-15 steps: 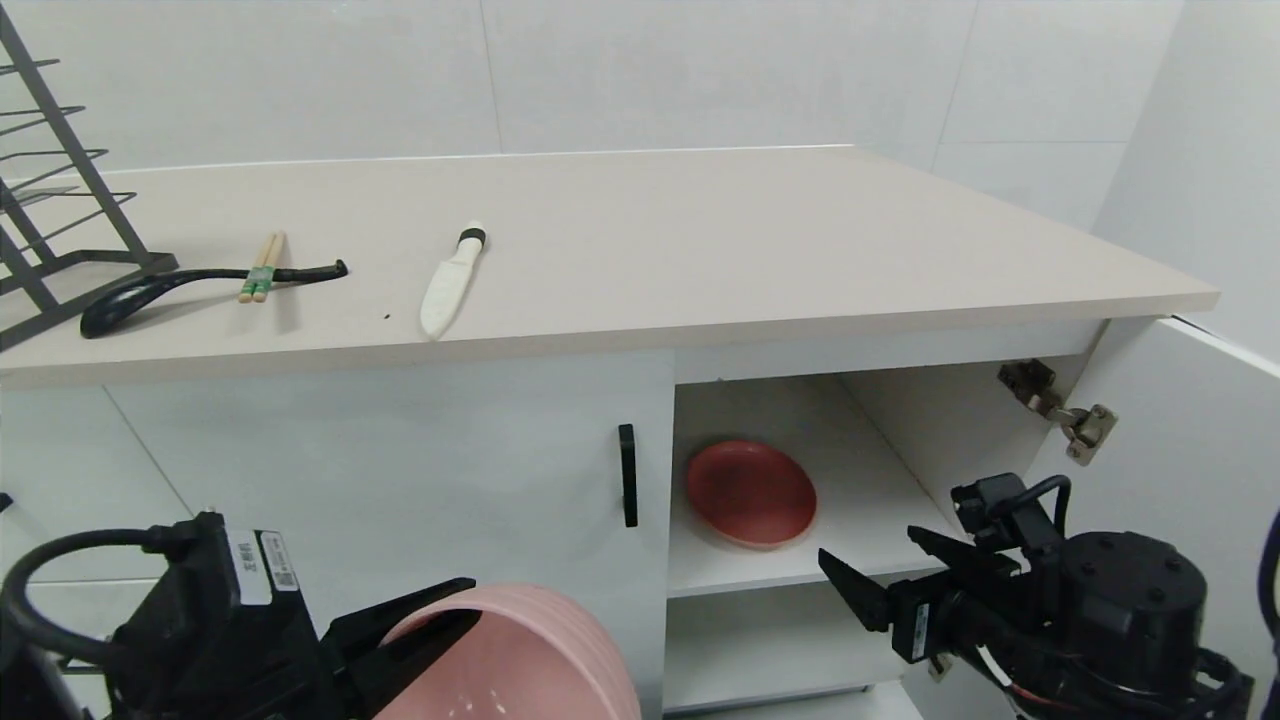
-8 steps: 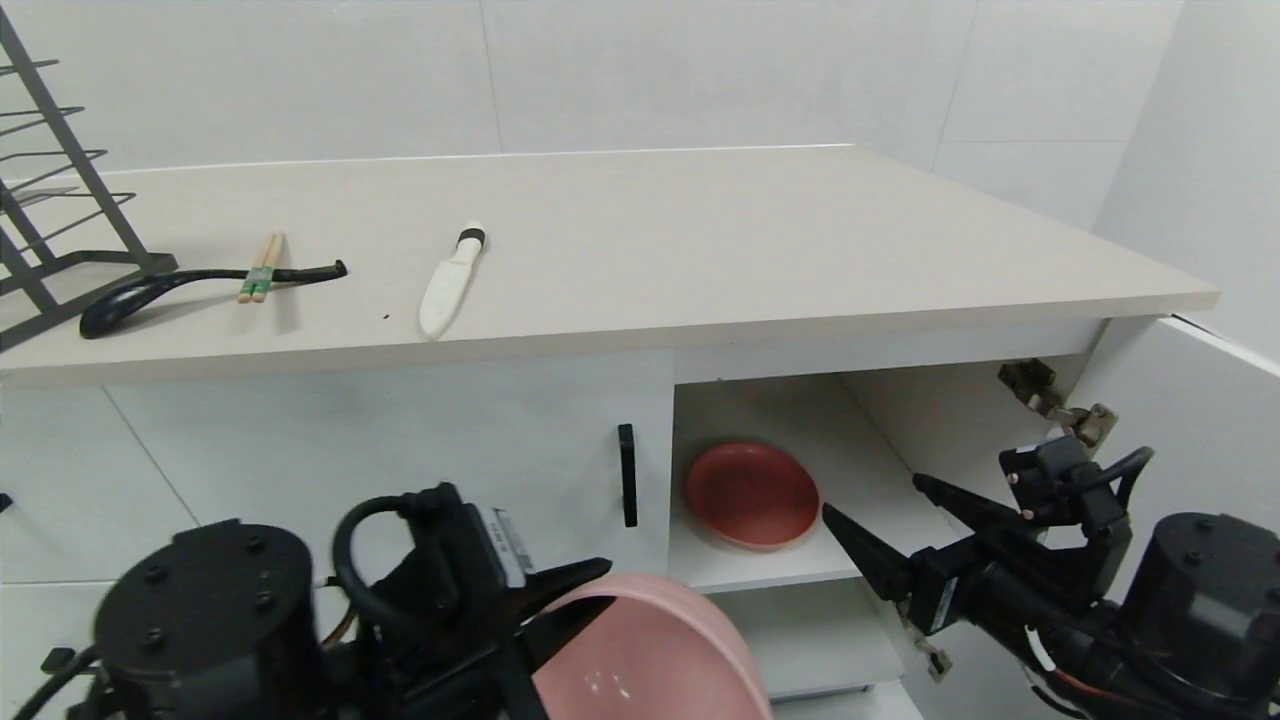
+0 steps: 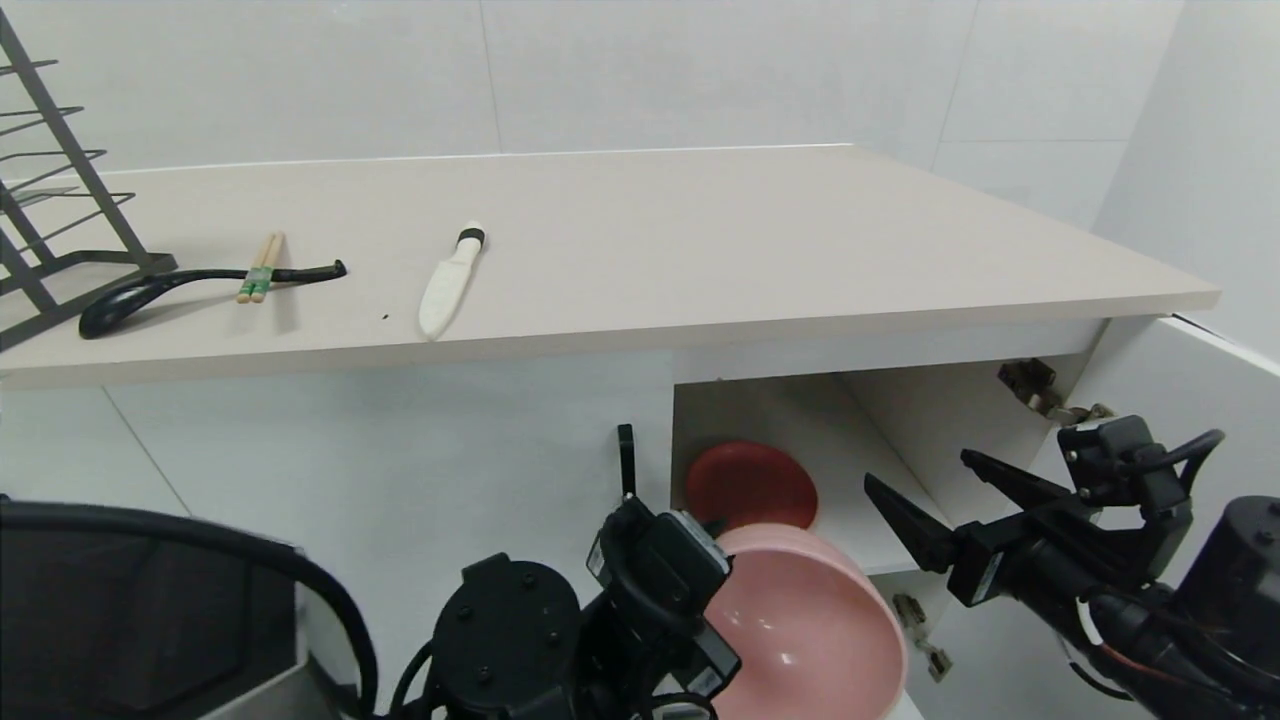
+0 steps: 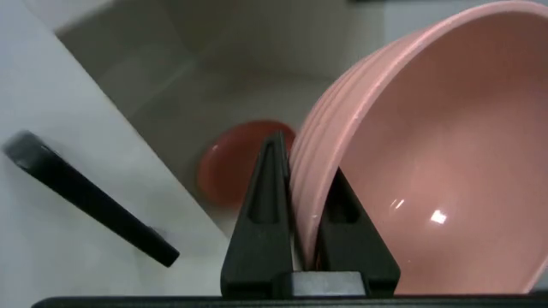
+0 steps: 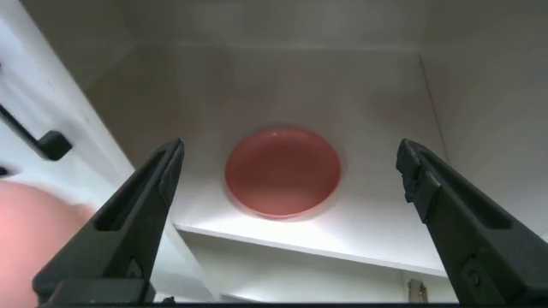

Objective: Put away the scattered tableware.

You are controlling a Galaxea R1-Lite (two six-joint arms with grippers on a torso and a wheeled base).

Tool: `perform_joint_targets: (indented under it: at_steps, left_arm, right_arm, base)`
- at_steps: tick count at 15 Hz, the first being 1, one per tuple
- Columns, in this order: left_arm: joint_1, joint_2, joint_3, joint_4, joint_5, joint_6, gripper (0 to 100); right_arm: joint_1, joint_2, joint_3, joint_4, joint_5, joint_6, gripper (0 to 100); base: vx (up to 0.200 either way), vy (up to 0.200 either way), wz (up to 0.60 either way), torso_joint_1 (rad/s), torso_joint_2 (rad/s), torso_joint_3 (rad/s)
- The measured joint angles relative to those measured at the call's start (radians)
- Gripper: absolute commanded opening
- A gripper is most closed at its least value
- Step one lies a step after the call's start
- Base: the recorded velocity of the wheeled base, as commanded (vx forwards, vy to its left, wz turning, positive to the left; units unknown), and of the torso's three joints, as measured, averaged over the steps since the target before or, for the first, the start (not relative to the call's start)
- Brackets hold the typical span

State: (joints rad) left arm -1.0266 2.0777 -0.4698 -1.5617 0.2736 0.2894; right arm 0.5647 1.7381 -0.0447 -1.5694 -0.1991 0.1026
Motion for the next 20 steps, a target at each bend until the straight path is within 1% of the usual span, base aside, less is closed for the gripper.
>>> perform_joint_targets:
  at_steps: [1,4,6,8,10,12,14,15,18,19,20]
  left_arm:
    - [-0.001,0.028,-0.027,-0.005,0.036,0.001,0]
    - [-0.005,0.107,-0.087,-0.006,0.088,0.002,0]
    - [0.0,0.156,-0.161,0.0,0.147,0.003,0]
    - [0.004,0.208,-0.269,0.005,0.203,0.004,0]
    - [0.008,0.265,-0.387,0.008,0.229,0.003,0]
    - [0.02,0.317,-0.476,0.005,0.236,0.0,0]
    - [0.032,0.35,-0.513,-0.007,0.236,-0.007,0]
    - [0.034,0.357,-0.52,-0.007,0.229,-0.011,0]
    - [0.032,0.354,-0.525,-0.007,0.215,-0.041,0]
    - [0.029,0.346,-0.523,-0.009,0.201,-0.045,0]
    - [0.026,0.334,-0.511,-0.008,0.173,-0.047,0]
  right_arm:
    - [-0.003,-0.001,0.0,0.0,0.0,0.0,100]
    - [-0.012,-0.006,-0.001,-0.001,0.001,-0.002,100]
    - [-0.017,-0.012,-0.001,0.0,0.001,-0.013,100]
    - [-0.022,-0.02,0.001,-0.001,0.001,-0.013,100]
    - [-0.021,-0.023,0.004,0.0,0.001,-0.013,100]
    - [-0.02,-0.024,0.017,0.0,0.001,-0.02,100]
    - [-0.019,-0.024,0.028,0.0,0.001,-0.026,100]
    - [-0.019,-0.022,0.03,0.0,0.001,-0.025,100]
    - [-0.037,0.027,0.04,-0.001,0.001,-0.022,100]
    - [-0.05,0.051,0.041,0.0,0.001,-0.021,100]
    - [-0.075,0.08,0.034,0.0,0.0,-0.02,100]
  base:
    - [0.0,0.0,0.0,0.0,0.0,0.0]
    - [0.0,0.0,0.0,0.0,0.0,0.0]
    - [0.0,0.0,0.0,0.0,0.0,0.0]
    - [0.0,0.0,0.0,0.0,0.0,0.0]
    - [0.0,0.0,0.0,0.0,0.0,0.0]
    - [0.0,0.0,0.0,0.0,0.0,0.0]
    - [0.0,0.0,0.0,0.0,0.0,0.0]
    - [0.0,0.0,0.0,0.0,0.0,0.0]
    - [0.0,0.0,0.0,0.0,0.0,0.0]
    - [0.0,0.0,0.0,0.0,0.0,0.0]
    - [0.0,0.0,0.0,0.0,0.0,0.0]
